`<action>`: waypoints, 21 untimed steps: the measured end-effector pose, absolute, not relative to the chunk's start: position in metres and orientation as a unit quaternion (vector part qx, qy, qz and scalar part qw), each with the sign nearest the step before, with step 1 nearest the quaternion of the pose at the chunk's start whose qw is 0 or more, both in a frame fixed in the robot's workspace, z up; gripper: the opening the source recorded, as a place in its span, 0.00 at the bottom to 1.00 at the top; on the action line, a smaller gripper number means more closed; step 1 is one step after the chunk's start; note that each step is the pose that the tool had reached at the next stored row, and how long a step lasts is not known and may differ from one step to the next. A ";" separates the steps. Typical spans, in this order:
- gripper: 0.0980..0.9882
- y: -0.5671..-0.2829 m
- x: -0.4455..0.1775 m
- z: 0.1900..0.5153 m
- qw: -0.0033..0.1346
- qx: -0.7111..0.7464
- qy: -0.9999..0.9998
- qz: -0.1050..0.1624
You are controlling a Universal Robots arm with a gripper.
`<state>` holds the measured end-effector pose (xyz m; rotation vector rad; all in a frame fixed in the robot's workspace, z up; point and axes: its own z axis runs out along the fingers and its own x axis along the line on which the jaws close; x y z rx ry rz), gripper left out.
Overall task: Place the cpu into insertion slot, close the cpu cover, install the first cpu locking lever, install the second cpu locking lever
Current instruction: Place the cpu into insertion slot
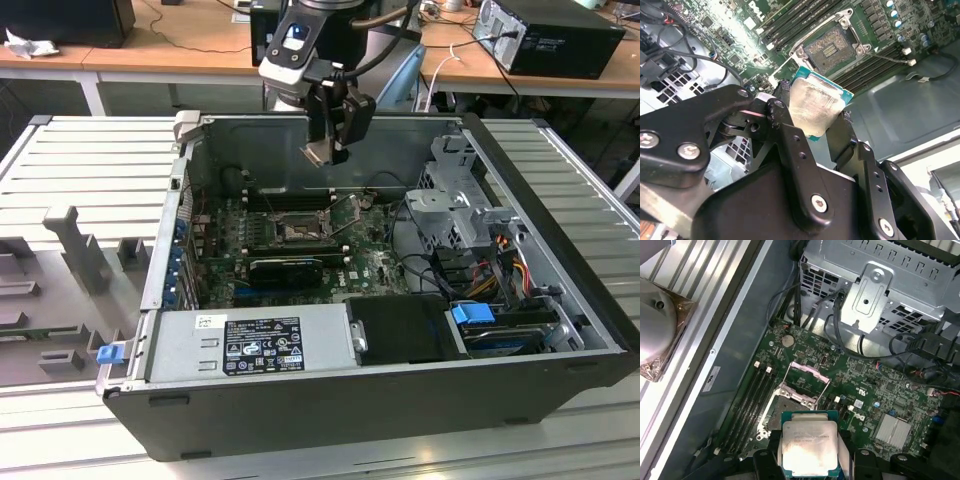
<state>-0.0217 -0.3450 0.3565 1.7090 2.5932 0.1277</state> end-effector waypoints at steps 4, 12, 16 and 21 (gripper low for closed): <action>0.49 -0.345 -0.022 0.356 0.017 0.566 0.823 0.041; 0.49 -0.345 -0.022 0.355 0.020 0.615 0.787 0.040; 0.49 -0.345 -0.022 0.354 0.021 0.628 0.777 0.039; 0.49 -0.345 -0.022 0.352 0.022 0.650 0.758 0.038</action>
